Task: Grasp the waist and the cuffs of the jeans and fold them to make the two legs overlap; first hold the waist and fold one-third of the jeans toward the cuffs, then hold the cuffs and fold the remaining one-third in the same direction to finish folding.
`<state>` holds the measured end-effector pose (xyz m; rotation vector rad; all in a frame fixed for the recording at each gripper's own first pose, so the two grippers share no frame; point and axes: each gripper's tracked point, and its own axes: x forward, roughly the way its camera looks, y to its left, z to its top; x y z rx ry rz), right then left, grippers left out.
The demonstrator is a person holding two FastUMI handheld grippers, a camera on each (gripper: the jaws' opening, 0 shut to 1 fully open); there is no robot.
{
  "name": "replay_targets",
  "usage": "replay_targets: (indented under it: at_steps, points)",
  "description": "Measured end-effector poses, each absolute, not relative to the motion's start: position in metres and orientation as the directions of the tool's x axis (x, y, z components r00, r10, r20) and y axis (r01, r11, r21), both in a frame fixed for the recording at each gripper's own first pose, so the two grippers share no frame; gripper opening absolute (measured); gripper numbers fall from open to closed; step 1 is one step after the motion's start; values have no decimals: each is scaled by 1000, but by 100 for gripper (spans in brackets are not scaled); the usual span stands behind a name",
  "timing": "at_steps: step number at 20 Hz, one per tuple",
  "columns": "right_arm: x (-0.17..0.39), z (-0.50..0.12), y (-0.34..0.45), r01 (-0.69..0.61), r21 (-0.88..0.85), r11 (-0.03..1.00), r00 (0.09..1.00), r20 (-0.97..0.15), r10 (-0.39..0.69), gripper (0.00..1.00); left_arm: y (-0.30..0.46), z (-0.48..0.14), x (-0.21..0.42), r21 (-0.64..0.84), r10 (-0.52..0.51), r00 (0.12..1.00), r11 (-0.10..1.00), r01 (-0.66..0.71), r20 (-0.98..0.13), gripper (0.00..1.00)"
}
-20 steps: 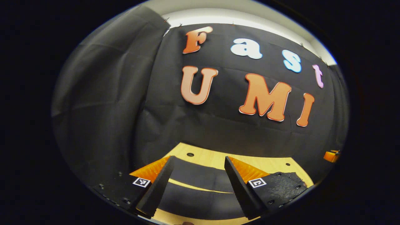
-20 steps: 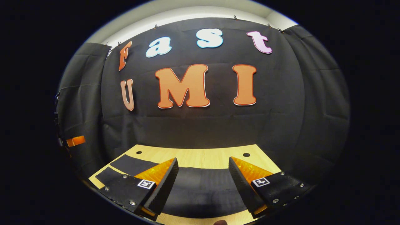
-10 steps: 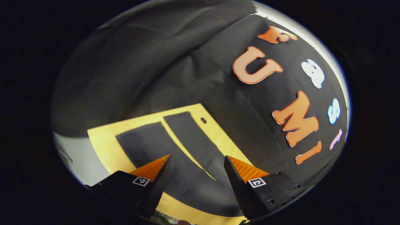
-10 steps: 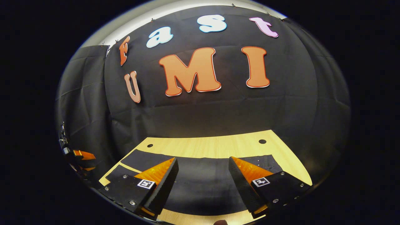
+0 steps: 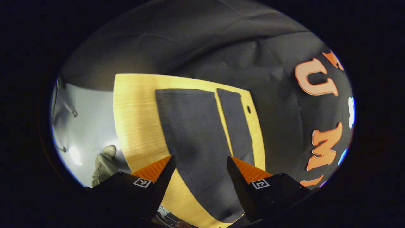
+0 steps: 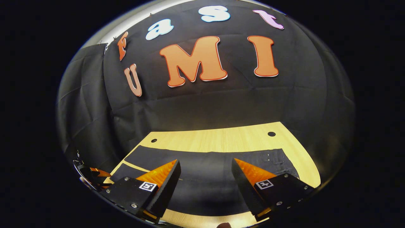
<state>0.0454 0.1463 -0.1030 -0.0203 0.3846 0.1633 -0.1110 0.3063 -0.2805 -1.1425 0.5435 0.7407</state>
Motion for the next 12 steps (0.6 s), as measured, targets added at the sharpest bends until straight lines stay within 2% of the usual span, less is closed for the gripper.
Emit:
replay_targets:
  at_steps: [7,12]
  points:
    - [48,-106,140,-147,-23,989,904,-408,125,98,339,-318,-108,-587,237,599,125,-800,-765,98]
    - [54,-98,134,-134,-49,990,907,-408,103,98,359,-327,-112,-543,261,547,92,-834,-795,98]
